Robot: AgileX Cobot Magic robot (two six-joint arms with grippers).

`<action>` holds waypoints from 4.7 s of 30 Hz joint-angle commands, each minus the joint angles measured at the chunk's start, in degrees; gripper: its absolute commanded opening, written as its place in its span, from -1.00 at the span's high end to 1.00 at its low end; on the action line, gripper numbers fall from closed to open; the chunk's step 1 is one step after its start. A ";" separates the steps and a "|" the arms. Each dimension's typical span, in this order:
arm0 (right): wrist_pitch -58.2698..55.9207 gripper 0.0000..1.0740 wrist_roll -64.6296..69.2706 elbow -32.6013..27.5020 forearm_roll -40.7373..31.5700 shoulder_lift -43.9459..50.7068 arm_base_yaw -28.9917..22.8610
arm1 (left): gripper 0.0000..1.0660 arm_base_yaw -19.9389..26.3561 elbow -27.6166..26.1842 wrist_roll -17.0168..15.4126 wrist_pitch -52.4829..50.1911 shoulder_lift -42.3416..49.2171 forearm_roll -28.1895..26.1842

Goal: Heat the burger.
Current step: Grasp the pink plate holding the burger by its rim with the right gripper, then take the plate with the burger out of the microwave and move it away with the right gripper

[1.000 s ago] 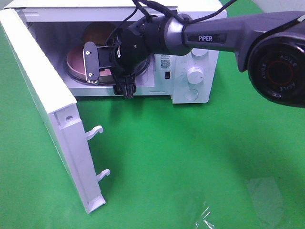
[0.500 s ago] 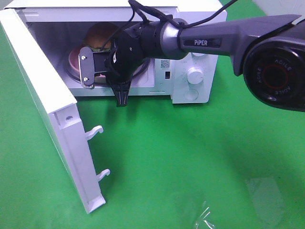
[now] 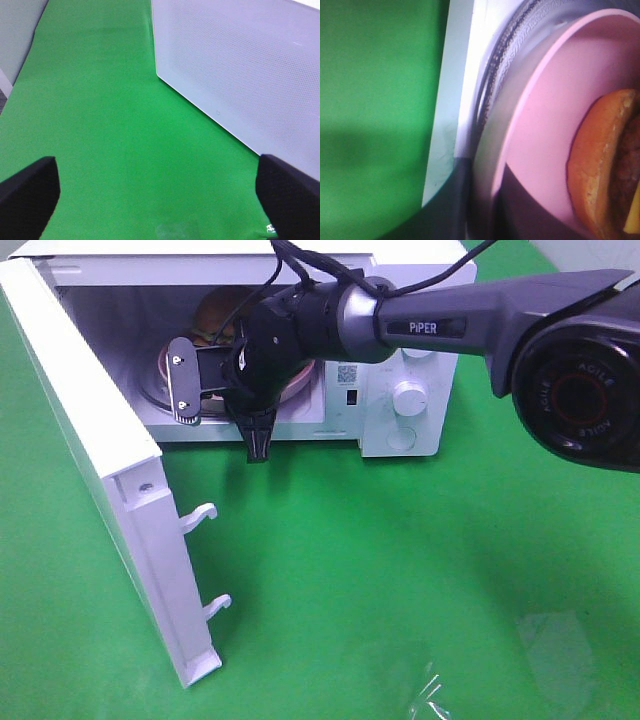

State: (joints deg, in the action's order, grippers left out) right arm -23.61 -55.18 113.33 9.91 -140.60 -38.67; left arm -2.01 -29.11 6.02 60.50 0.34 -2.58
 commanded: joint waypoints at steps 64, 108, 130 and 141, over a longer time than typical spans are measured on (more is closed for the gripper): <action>13.92 1.00 -34.61 -43.32 -16.44 29.91 0.57 | -0.87 0.17 0.29 -0.06 -0.74 1.09 0.06; 17.19 1.00 -16.27 -74.48 -0.92 61.31 0.57 | -0.87 0.17 0.29 -0.06 -0.74 1.09 0.06; 4.07 1.00 -6.07 -81.70 6.53 78.21 0.57 | -0.87 0.17 0.29 -0.06 -0.74 1.09 0.06; -7.39 1.00 6.59 -84.11 13.24 88.29 0.57 | -0.87 0.17 0.29 -0.06 -0.74 1.09 0.06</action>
State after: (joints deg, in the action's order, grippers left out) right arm -31.11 -52.37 28.93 20.23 -54.55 -38.50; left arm -2.01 -29.11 6.02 60.50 0.34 -2.58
